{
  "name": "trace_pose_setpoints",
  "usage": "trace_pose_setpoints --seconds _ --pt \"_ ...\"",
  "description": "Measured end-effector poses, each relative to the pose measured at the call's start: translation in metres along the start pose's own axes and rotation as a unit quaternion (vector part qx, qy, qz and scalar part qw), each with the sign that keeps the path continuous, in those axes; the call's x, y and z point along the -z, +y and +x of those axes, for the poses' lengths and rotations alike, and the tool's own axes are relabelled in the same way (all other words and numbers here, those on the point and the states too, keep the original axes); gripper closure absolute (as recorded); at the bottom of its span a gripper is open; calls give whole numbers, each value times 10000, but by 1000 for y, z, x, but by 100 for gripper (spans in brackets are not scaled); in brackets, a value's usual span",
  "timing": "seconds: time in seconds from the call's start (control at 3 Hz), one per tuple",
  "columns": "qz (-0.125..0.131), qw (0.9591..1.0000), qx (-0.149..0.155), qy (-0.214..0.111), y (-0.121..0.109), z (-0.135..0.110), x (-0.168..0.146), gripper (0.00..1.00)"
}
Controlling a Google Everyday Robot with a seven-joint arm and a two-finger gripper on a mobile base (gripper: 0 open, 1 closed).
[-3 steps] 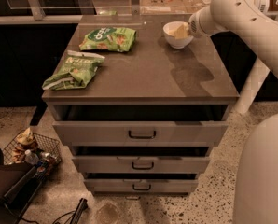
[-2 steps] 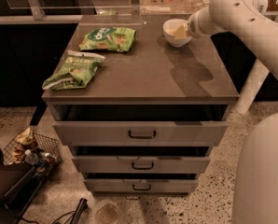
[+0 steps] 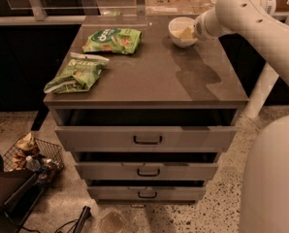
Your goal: Pick sponge from white bowl and place on counter
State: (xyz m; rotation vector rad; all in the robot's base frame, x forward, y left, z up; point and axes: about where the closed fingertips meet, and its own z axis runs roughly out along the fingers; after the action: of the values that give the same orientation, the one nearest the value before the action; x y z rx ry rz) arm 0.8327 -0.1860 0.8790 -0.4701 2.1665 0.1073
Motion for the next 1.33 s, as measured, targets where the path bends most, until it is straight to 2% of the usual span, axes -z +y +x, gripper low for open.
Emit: trace_pose_setpoints --seconds 0.33,0.67,1.0,1.33 --pt "3 9999 167 -10 1 -13 1 100" --pt "86 9985 531 -29 -1 -41 8 100" --pt "229 9957 892 -135 -8 -75 29 100" --pt "301 9946 987 -119 -23 -83 56 100"
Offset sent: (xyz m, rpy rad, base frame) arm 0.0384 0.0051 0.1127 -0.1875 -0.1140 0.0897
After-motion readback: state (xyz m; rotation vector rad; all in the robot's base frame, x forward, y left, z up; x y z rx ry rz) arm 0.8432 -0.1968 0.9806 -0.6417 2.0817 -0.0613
